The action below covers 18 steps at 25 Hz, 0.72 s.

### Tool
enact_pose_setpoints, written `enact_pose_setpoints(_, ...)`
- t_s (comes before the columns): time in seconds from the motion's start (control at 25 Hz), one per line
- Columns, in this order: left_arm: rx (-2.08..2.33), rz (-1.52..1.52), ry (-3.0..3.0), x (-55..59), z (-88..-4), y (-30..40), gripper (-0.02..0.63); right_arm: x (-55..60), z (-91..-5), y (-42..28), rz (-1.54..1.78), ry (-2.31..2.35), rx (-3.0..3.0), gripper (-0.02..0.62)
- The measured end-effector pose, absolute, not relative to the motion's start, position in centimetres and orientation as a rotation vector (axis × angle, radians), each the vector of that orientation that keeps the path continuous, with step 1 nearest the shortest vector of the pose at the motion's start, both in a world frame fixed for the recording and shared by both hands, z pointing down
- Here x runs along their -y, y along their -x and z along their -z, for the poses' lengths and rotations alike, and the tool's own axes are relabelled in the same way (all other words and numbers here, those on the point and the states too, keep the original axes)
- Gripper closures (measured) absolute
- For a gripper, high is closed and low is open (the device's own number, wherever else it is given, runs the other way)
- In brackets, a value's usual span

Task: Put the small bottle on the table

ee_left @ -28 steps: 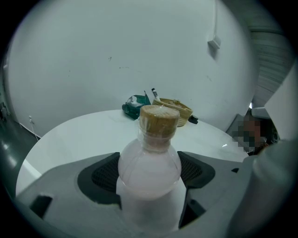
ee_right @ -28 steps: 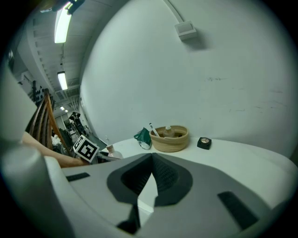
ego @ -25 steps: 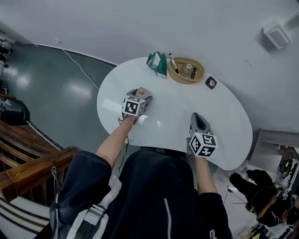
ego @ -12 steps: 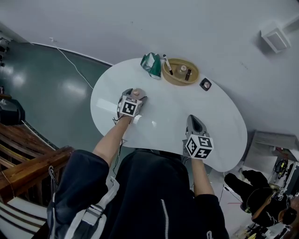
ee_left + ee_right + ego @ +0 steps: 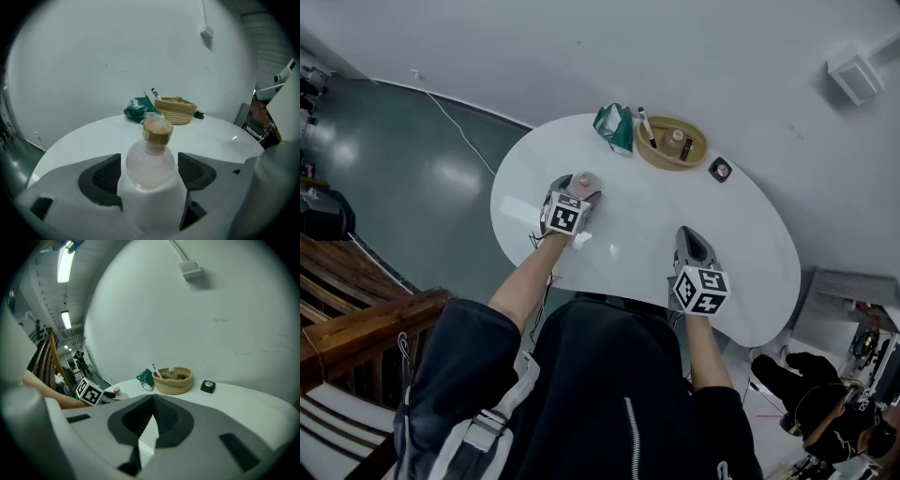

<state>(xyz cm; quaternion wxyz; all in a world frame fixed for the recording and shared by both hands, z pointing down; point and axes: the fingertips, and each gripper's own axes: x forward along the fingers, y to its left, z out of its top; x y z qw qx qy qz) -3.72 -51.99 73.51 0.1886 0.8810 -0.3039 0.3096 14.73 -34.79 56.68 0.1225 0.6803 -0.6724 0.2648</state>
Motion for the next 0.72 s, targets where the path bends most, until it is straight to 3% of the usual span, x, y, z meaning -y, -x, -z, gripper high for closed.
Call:
enact_pose_setpoints(0.08, 0.869, -0.851, -2.490, 51.2, -72.6, 4.7, 0.246, 35.1, -56.5, -14.0, -0.759, -1.970, 1.987, 0.594)
enact_pose_setpoints(0.16, 0.896, -0.831, -2.523, 50.4, -71.2, 5.6, 0.323, 35.5, -56.4, -13.1, -0.741, -1.951, 2.017, 0.594)
enact_pose_setpoints(0.36, 0.971, -0.715, -2.583, 49.1, -67.3, 7.6, 0.438, 36.9, -55.4, -10.6, -0.685, -1.914, 2.098, 0.594)
enact_pose_setpoints(0.52, 1.047, -0.610, -2.616, 48.4, -63.7, 9.2, 0.590, 38.0, -54.4, -9.1, -0.632, -1.887, 2.159, 0.594)
enact_pose_setpoints(0.72, 1.106, -0.530, -2.688, 47.4, -59.1, 10.2, 0.606, 38.7, -53.3, -8.0, -0.567, -1.868, 2.214, 0.594)
